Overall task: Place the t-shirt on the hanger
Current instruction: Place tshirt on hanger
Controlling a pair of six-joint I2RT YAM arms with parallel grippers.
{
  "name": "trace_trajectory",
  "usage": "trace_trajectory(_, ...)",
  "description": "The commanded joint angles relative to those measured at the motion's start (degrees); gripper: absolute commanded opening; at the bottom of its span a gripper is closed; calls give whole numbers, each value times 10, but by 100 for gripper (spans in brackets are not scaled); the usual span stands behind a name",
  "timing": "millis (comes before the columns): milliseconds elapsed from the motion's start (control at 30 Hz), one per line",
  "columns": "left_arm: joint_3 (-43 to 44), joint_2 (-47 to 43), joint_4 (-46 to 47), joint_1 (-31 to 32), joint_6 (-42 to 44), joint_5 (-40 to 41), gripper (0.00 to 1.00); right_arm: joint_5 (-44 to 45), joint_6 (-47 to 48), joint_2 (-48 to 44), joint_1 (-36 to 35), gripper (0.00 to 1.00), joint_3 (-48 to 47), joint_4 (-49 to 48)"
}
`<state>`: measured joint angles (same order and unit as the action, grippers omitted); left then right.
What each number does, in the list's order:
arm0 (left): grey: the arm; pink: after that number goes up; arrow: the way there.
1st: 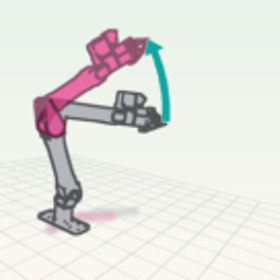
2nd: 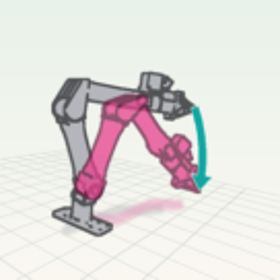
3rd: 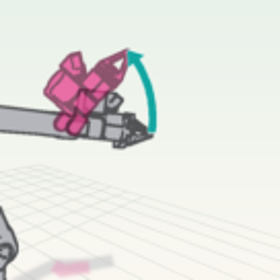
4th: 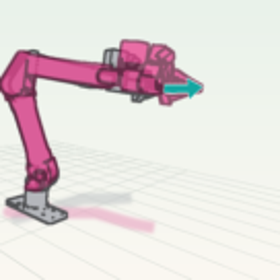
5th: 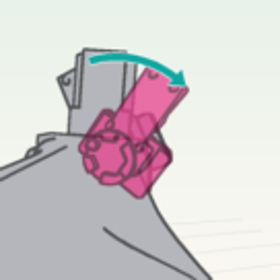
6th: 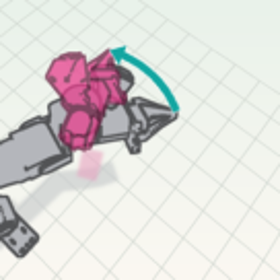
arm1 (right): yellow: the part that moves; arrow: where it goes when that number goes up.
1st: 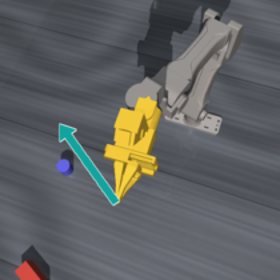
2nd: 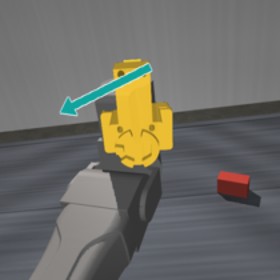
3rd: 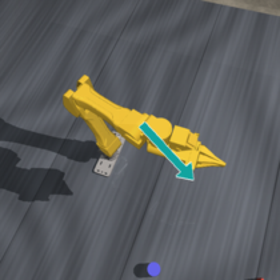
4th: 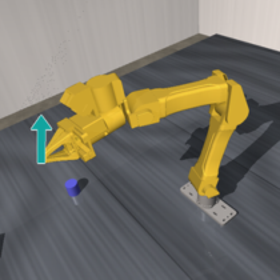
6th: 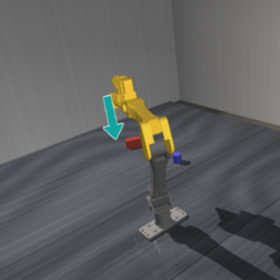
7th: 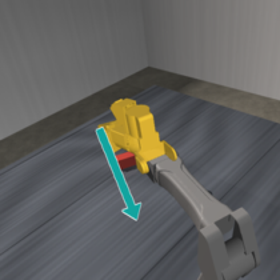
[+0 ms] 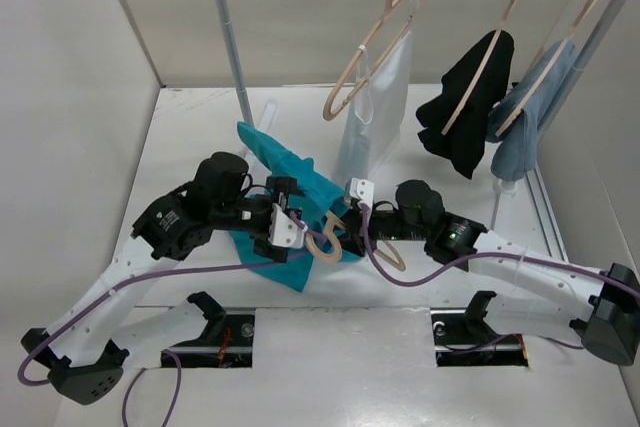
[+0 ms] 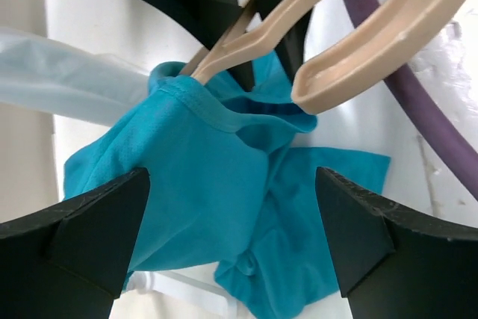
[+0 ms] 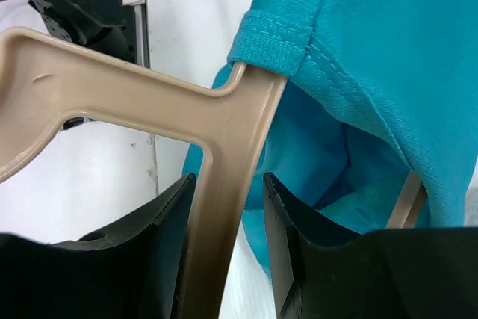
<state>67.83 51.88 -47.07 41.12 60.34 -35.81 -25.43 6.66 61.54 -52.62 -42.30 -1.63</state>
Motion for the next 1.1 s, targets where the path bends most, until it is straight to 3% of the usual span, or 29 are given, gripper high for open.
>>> trace_trajectory(0,0,-40,66,4,3,-11,89,36,23,10,14,0,-8,38)
trace_trajectory(67,0,-40,-3,4,93,-34,69,36,28,10,14,0,-8,38)
trace_trajectory(133,0,-40,-43,4,130,-59,46,42,28,10,14,0,-8,38)
trace_trajectory(200,0,-27,-84,4,144,-65,39,47,28,10,14,0,-8,43)
trace_trajectory(300,5,-4,-148,4,169,-66,37,58,28,10,14,0,-8,44)
trace_trajectory(333,5,-4,-158,4,179,-59,42,58,28,10,14,0,-8,44)
trace_trajectory(367,5,2,-158,4,179,-50,52,64,28,10,14,0,-8,44)
trace_trajectory(400,5,2,-158,4,166,-38,75,64,28,10,14,0,-8,44)
trace_trajectory(633,-42,-84,-64,4,125,-25,96,58,34,10,24,0,-8,50)
trace_trajectory(733,-78,-100,-27,4,119,15,100,52,41,10,24,0,-8,58)
trace_trajectory(900,-91,-64,55,4,29,122,100,46,54,15,24,0,-31,89)
trace_trajectory(1067,-91,-72,102,4,23,136,100,41,68,4,24,0,-50,113)
